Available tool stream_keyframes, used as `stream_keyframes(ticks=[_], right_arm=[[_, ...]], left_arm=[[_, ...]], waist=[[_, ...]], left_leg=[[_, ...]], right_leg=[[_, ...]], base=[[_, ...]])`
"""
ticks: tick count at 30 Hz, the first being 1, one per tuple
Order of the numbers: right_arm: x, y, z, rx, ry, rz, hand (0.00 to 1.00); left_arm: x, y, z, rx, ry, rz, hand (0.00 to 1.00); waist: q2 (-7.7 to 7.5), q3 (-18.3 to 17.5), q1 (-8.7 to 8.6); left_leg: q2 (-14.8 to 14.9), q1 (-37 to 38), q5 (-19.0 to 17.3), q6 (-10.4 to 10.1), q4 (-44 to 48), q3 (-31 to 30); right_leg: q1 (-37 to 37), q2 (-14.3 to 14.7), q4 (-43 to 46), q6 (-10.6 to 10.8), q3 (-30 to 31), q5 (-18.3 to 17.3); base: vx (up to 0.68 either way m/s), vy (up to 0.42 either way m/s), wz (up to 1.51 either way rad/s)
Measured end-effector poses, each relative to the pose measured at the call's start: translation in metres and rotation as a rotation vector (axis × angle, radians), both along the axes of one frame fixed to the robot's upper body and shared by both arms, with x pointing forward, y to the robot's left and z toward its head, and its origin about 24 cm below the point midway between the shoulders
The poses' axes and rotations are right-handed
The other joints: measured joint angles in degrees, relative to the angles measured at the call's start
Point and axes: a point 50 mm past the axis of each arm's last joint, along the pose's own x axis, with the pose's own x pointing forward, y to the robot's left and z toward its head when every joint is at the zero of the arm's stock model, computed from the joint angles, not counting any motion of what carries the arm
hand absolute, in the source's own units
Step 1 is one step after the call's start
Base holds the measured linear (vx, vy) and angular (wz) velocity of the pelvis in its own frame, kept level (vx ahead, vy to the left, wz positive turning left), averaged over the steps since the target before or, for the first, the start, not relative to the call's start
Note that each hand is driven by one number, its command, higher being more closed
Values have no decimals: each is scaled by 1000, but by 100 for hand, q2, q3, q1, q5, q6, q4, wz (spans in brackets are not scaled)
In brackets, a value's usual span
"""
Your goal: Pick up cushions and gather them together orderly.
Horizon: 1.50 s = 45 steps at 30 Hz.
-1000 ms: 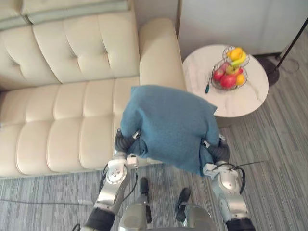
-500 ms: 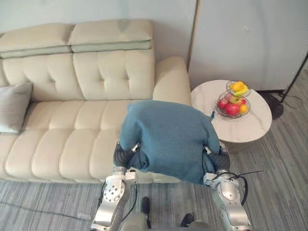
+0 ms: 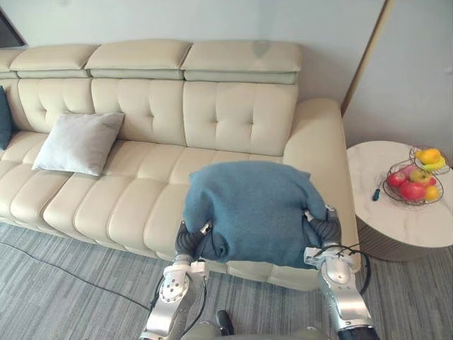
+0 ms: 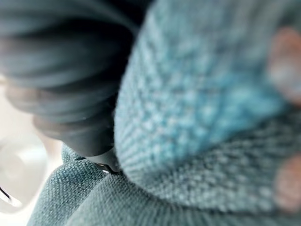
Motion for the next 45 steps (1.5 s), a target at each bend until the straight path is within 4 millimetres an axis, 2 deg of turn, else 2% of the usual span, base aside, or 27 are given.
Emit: stream_keyframes(ticks=[1,2,4,5,6,7,8,9,10,12,14,15,16,17,18,19,20,21,24,25,30,36,40,43,45], right_arm=[[0,1,0,4,0,1,100],[0,1,0,4,0,2,100],[0,-1,1,-3,-2,2,100],[0,-1,1,-6,-2,0,100],[0,-2,1,-9,-3,-3,100],[-1,-3,1,-11,-1,-12,100],[-1,-4,1,-12,0,-15,100],[-1,-9,1,-29,-1,-19,100],[-2,-10,2,-34,-2,-18,100],[-1,-8,5,-33,-13,-13,100],[-1,-4,17,-30,-67,2,100],[2,-3,25,-31,-105,6,100],[3,-3,29,-31,-127,8,100],[6,-2,32,-31,-143,8,100],[6,-3,32,-31,-145,1,100],[6,-4,32,-33,-144,-7,100],[5,-6,31,-41,-140,-17,100],[3,-7,24,-40,-108,-30,100],[-2,-2,15,-11,-75,-45,100],[-3,-1,14,-10,-72,-43,100],[-4,1,13,-18,-66,-42,100],[-8,-6,1,-87,-5,-38,100],[-6,-9,-2,-130,11,-42,100],[14,-7,16,-181,-59,-47,100],[31,-4,35,-206,-133,-59,100]], left_arm=[[0,1,0,3,3,-1,100],[0,1,0,4,5,-2,100],[1,1,0,4,6,-8,100],[1,0,0,1,7,-11,100],[2,-1,1,-1,4,-14,100],[3,-2,1,-2,0,-29,100],[3,-3,1,-2,0,-33,100],[2,-8,0,-21,11,-36,100],[2,-9,0,-26,12,-37,100],[0,-9,-2,-29,21,-32,100],[-8,-7,-8,-33,49,-21,100],[-10,-7,-9,-33,56,-22,100],[-10,-8,-9,-35,54,-26,100],[-9,-8,-8,-36,48,-31,100],[-7,-9,-7,-36,43,-33,100],[-7,-9,-6,-37,40,-35,100],[-6,-11,-6,-41,37,-37,100],[-5,-10,-7,-30,45,-42,100],[-5,-4,-6,6,40,-52,100],[-6,-3,-7,14,45,-54,100],[-6,-3,-3,21,25,-57,100],[-7,-10,-3,51,21,-77,100],[-3,-12,1,58,6,-72,100],[17,-15,18,90,-79,-54,100],[35,-17,36,107,-156,-41,100]], waist=[[-33,16,-21],[-67,30,-22],[-173,64,-40],[-183,66,-76],[-190,61,-95],[-233,45,-122],[-252,36,-132],[-109,43,-111],[-61,43,-93],[-93,129,31],[-90,134,223],[-99,133,267],[-110,131,276],[-137,147,290],[-163,162,291],[-163,163,282],[-60,131,269],[-124,143,216],[-432,19,135],[-450,26,133],[-421,9,95],[-245,-100,-8],[-193,-117,-26],[-142,-35,-26],[-136,217,-24]], left_leg=[[-95,103,1,0,-174,-82],[-174,186,26,-36,-269,-87],[-444,405,25,-17,-433,-154],[-497,458,51,19,-442,-193],[-579,491,30,-1,-443,-284],[-704,564,-83,20,-408,-458],[-744,564,-171,31,-323,-538],[-615,478,-432,-21,34,-615],[-512,350,-565,-154,431,-629],[-91,-121,-822,-375,2294,-415],[491,-511,-1098,-332,3397,-180],[717,-776,-1188,-365,3392,-337],[821,-913,-1196,-391,3187,-501],[872,-1046,-1165,-439,2692,-791],[854,-1064,-1010,-595,2064,-1213],[845,-1007,-685,-698,1535,-1453],[900,-828,142,-759,794,-1741],[813,-616,387,-1142,642,-1838],[439,-270,491,-985,113,-1593],[298,-60,525,-934,-99,-1475],[248,133,544,-911,-325,-1451],[389,224,885,-1006,-897,-1323],[532,72,1073,-1061,-1167,-1213],[580,-434,1290,-1027,-1300,-1170],[572,-596,1377,-995,-1328,-1167]], right_leg=[[-175,390,-34,164,151,-322],[-255,567,-143,211,162,-463],[-398,1039,-756,233,-64,-619],[-416,1162,-987,218,-107,-608],[-401,1368,-1374,75,-113,-515],[-334,1577,-1927,-370,-85,-188],[-265,1640,-2153,-608,-114,-113],[-27,1718,-2410,-612,-295,-133],[159,1815,-2641,-580,-321,-110],[895,2078,-3363,-550,-263,35],[1291,2238,-3641,-563,-27,3],[1343,2238,-3683,-542,120,-15],[1337,2220,-3692,-519,223,0],[1338,2165,-3699,-471,384,26],[1350,2067,-3665,-405,512,19],[1353,2016,-3611,-272,624,-10],[1419,2034,-3606,-77,765,-66],[1551,1962,-3652,88,945,-91],[1560,1557,-3699,235,1087,-78],[1646,1416,-3727,262,1190,-66],[1718,1392,-3824,275,1309,-74],[1532,1588,-3945,317,1450,-44],[1183,1735,-4019,261,1528,75],[680,1808,-4139,274,1587,320],[515,1806,-4166,276,1596,420]], base=[[169,164,37],[191,151,29],[218,111,34],[271,53,49],[377,12,62],[396,-9,65],[345,-30,55],[301,-21,32],[295,-14,30],[370,-49,1],[292,-55,-69],[223,-13,-80],[225,58,-75],[232,151,-72],[236,194,-71],[240,261,-66],[272,299,-55],[310,348,-41],[208,238,-19],[156,179,-20],[31,21,-6],[-24,-68,-15],[-69,-47,-18],[-69,-24,-13],[-111,13,-4]])
